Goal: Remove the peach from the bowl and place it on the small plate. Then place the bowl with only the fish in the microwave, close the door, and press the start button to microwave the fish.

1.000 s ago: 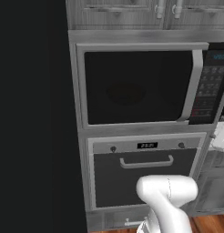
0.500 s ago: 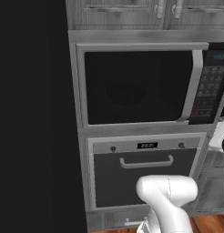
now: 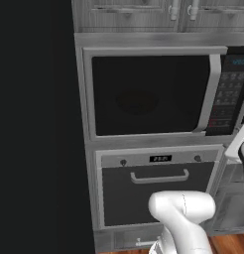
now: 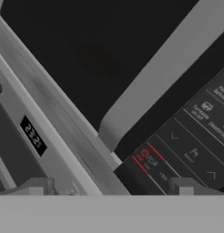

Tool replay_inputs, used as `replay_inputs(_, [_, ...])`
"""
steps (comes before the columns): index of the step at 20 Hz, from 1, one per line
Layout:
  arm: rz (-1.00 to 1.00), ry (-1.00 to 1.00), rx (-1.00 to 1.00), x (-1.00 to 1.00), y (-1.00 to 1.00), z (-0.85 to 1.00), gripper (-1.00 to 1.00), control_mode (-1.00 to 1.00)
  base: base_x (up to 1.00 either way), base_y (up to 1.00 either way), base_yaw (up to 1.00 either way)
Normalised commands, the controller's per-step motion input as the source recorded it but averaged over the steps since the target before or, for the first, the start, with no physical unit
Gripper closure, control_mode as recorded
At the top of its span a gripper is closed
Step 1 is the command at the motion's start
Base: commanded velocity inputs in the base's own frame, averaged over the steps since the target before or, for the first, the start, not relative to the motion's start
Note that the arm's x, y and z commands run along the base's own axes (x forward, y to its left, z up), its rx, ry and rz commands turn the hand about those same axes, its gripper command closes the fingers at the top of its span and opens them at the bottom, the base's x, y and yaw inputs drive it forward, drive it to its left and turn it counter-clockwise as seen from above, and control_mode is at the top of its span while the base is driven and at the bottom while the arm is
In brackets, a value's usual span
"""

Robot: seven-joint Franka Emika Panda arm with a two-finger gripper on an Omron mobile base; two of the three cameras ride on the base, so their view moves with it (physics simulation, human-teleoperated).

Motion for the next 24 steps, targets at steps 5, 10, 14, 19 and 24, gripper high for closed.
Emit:
replay_inputs(5, [0.00,0.00,0.00,0.05,-0.08,-0.05,-1.00,-1.00,0.00,0.00,0.00])
replay_inputs(10, [0.00,0.00,0.00,0.13,-0.12,-0.19,-1.00,-1.00,0.00,0.00,0.00])
replay_inputs(14, [0.00,0.00,0.00,0.21,-0.03,-0.06,-1.00,-1.00,0.00,0.00,0.00])
replay_inputs(19, [0.00,0.00,0.00,0.10,-0.13,0.00,-1.00,-1.00,0.00,0.00,0.00])
replay_inputs(24, [0.00,0.00,0.00,0.12,-0.07,0.00,-1.00,-1.00,0.00,0.00,0.00])
